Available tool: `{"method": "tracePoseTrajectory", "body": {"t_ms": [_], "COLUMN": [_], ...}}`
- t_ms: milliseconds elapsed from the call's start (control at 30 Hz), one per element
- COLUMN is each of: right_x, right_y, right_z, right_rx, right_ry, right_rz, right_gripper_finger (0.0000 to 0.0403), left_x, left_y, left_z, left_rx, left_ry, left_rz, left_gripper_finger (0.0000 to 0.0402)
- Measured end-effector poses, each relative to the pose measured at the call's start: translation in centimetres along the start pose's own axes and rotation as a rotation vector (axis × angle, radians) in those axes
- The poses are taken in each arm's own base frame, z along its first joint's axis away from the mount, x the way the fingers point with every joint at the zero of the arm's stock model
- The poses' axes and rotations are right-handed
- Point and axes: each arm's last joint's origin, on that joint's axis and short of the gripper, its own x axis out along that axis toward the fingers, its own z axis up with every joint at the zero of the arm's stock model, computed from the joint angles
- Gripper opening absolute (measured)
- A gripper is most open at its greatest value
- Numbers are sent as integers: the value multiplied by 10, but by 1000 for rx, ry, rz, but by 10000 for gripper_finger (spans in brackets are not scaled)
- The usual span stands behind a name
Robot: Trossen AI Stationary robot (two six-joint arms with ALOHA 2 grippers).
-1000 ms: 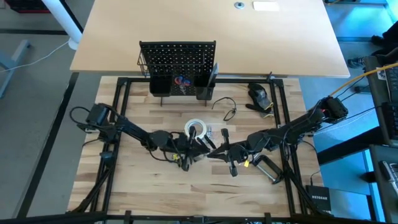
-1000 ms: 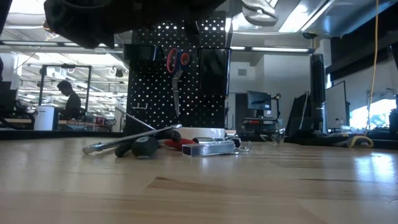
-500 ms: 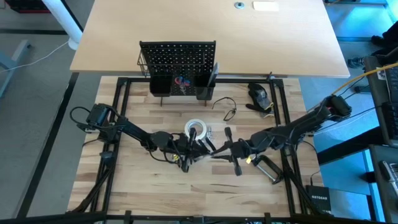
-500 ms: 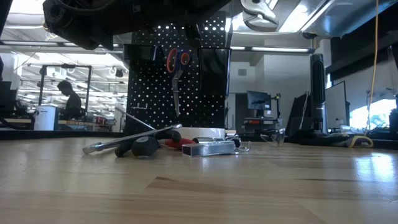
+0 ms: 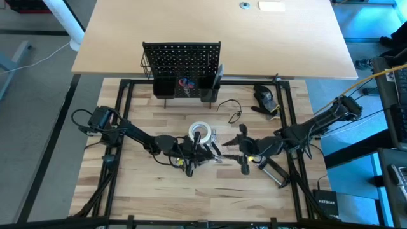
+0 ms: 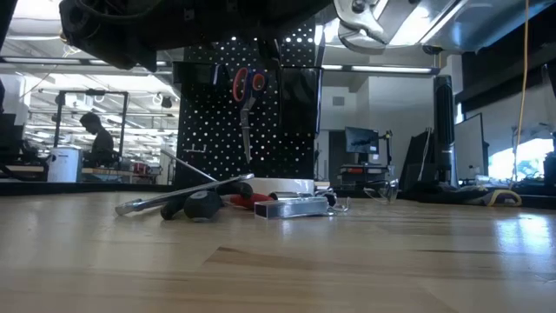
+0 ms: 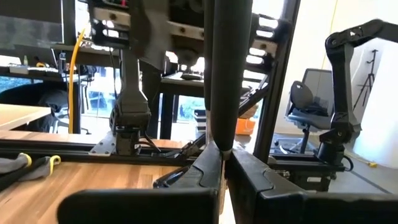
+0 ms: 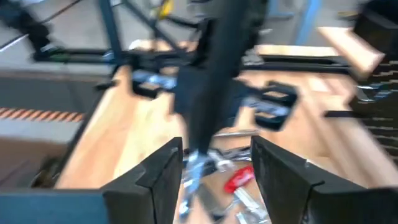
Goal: Hang tools onto peg board
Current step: Put the black slip-joint pliers into the right black bin on the peg board
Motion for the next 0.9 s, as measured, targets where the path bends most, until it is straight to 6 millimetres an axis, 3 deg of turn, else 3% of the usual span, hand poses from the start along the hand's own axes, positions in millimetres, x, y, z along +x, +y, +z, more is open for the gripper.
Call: {"method": "tracePoseTrajectory", "body": {"t_ms": [300,467,700,800,900], "right_x": [22,43,58,59,61], "right_y": [9,-1,-13,-13,-12], "right_z": [4,0,0,-1,-2], "right_rx": [75,101,120,118,102], "right_ry": [-111,-123,-124,-118,-112], "right_rz": [1,-52,36,38,40], "right_gripper_finger": [199,198,195,173,126], "left_x": [0,0,0,0,0], "left_y": [1,1,2,1,2], "left_z": [-4,-4,-4,-5,-5], "left_rx": [5,4,7,5,4], "left_ry": [37,38,45,49,55], "left_rz": [10,11,12,11,14], "left_gripper_finger": [3,3,3,5,6]}}
